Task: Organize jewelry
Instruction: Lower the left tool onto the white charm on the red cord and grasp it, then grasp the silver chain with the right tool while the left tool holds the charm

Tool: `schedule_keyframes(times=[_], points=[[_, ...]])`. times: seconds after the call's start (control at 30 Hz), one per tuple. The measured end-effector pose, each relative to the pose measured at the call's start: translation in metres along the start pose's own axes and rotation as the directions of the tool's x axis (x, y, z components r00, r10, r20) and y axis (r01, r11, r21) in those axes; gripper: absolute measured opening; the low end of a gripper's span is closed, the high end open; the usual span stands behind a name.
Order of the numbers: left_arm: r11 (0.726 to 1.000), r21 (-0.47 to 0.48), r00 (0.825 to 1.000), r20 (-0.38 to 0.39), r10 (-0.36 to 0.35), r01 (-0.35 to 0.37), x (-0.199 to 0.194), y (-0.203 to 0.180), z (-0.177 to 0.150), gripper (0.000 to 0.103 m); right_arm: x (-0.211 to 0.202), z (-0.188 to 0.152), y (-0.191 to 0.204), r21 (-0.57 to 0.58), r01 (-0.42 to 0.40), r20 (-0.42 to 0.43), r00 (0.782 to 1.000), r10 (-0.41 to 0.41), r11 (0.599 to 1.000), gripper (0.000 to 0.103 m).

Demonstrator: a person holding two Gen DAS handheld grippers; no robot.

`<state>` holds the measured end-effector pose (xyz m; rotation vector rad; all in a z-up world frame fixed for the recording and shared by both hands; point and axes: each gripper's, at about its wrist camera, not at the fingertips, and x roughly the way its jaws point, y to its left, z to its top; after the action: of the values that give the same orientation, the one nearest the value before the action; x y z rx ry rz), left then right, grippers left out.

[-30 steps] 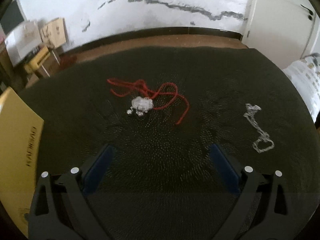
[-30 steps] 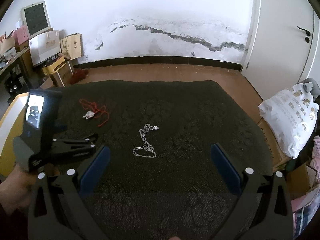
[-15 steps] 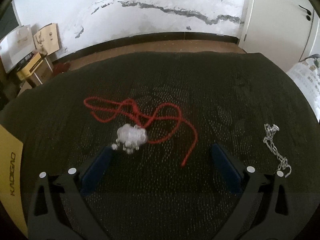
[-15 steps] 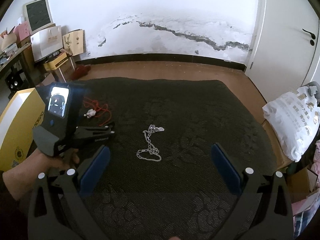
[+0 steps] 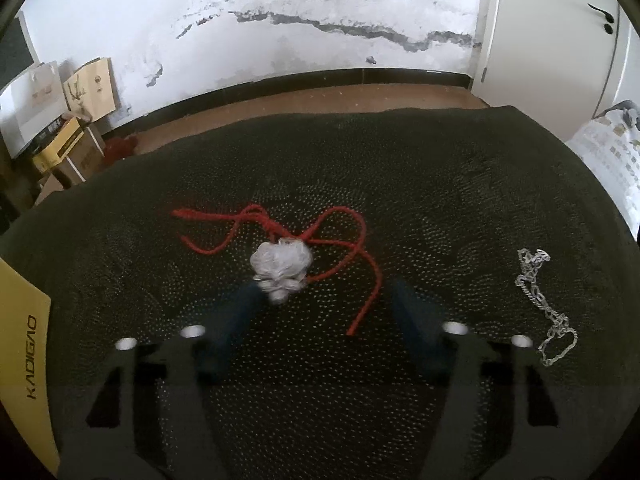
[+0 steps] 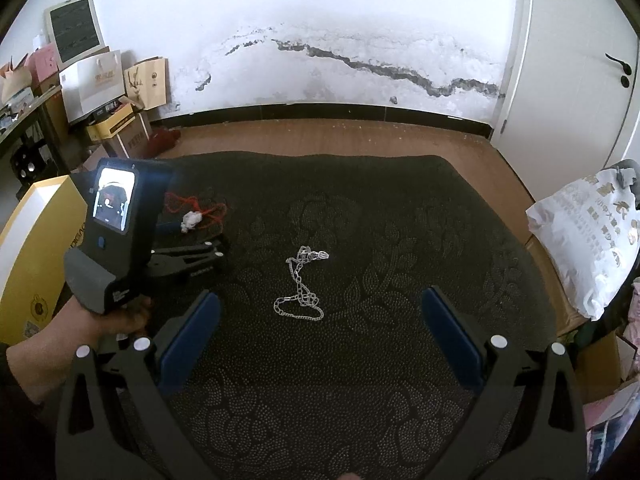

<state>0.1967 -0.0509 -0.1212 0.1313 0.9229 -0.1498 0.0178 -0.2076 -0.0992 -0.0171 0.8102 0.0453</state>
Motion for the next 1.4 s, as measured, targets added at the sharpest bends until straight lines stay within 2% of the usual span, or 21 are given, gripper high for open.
schedule_keyframes(times=[0.07,0.1,0.17,0.27,0.53,0.7,1.07,1.33,1.4], points=[[1.0,0.004,1.0,0.005,-0.004,0.004,-0.001,-0.001,0.0,0.045,-0.001,0.0,0.001,0.0,0.001,0.001,1.0,-0.001,1.0,0.098],[1.0,0.009,1.0,0.006,0.001,-0.001,-0.002,-0.001,0.0,0.034,-0.002,0.0,0.002,-0.002,0.002,0.003,1.0,-0.002,1.0,0.098],[1.0,0.011,1.0,0.008,0.024,-0.024,-0.003,0.0,-0.001,0.02,-0.001,-0.001,0.003,-0.006,0.005,0.002,1.0,-0.005,1.0,0.098],[1.0,0.004,1.0,0.005,0.03,-0.03,-0.005,0.006,0.0,0.008,0.0,-0.001,0.002,-0.002,0.006,-0.001,1.0,-0.006,1.0,0.098],[0.999,-0.004,0.999,0.0,0.047,-0.047,-0.011,0.008,-0.002,0.008,-0.001,0.0,0.003,-0.002,0.01,0.002,1.0,-0.01,1.0,0.098],[0.999,-0.016,0.998,0.02,0.052,-0.051,-0.03,0.014,-0.001,0.008,0.002,-0.001,0.002,0.004,0.002,-0.007,1.0,-0.002,1.0,0.098],[0.999,-0.029,0.996,0.082,0.037,-0.034,-0.124,0.03,-0.016,0.008,0.008,-0.004,0.012,-0.011,-0.007,-0.028,1.0,0.007,1.0,0.098],[0.999,-0.006,0.992,0.119,0.046,-0.046,-0.181,0.041,-0.036,0.008,0.035,-0.014,0.024,-0.013,-0.053,-0.1,0.994,0.051,0.999,0.098],[0.999,-0.011,0.993,0.114,0.035,-0.034,-0.191,0.047,-0.043,0.008,0.044,-0.017,0.025,-0.023,-0.045,-0.113,0.993,0.042,0.999,0.098]])
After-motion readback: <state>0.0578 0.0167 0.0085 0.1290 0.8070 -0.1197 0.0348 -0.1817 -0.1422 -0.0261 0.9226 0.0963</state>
